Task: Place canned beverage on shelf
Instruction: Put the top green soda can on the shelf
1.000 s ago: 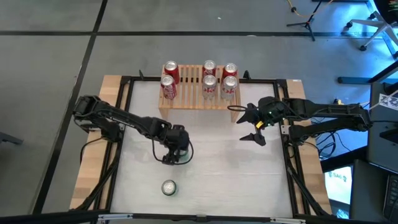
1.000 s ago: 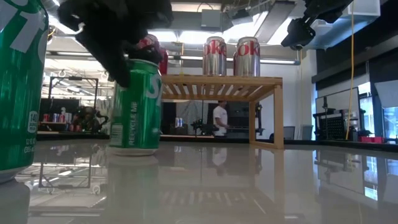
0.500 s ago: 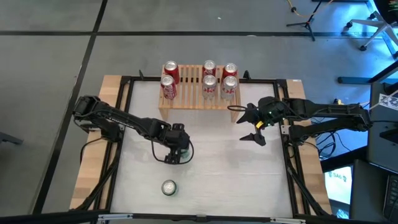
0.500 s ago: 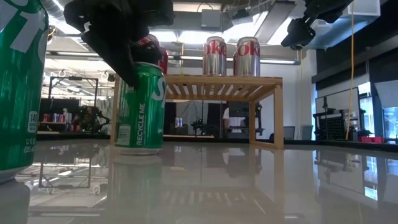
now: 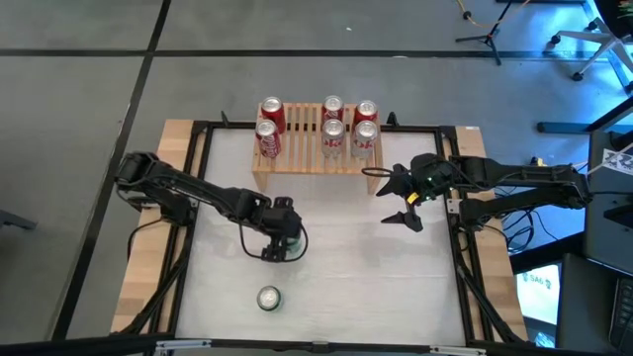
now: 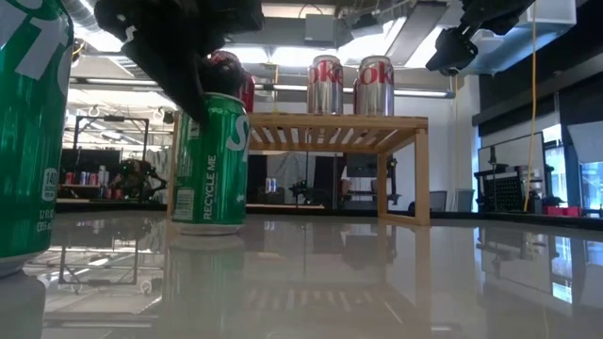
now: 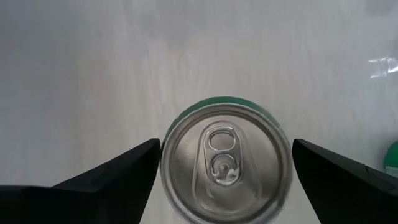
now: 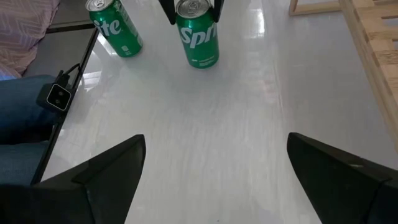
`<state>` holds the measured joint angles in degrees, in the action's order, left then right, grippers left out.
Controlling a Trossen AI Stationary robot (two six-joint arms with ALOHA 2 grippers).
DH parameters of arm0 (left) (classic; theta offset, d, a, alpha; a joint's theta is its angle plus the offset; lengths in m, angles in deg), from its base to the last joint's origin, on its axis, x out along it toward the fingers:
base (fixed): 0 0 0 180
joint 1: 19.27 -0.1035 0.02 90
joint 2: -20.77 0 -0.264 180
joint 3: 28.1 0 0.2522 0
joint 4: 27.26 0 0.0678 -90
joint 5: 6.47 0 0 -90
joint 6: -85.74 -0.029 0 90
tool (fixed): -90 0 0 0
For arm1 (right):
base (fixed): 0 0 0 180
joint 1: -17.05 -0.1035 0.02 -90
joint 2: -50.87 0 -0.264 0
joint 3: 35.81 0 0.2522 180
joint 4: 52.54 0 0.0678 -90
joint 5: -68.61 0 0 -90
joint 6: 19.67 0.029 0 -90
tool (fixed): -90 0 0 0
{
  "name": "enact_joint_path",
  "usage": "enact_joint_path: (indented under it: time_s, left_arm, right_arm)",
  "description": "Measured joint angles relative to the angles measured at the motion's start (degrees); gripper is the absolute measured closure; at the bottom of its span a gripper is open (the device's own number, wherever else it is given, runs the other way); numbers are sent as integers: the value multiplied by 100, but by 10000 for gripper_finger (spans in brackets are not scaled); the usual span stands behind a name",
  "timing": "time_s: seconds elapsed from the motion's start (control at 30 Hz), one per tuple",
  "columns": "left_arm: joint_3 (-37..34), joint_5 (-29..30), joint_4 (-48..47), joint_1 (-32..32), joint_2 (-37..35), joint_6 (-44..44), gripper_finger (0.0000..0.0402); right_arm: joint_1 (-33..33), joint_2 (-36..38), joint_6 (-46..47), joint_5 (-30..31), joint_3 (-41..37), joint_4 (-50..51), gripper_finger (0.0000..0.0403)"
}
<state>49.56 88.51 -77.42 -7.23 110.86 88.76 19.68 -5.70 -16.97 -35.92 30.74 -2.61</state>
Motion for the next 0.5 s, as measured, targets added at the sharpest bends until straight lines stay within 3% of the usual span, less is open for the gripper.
enact_joint_path:
  time_s: [0.5]
  left_arm:
    - [804,47,31,36,-258,-2,49]
  right_arm:
    - [0,-2,-2,4,0,4,17]
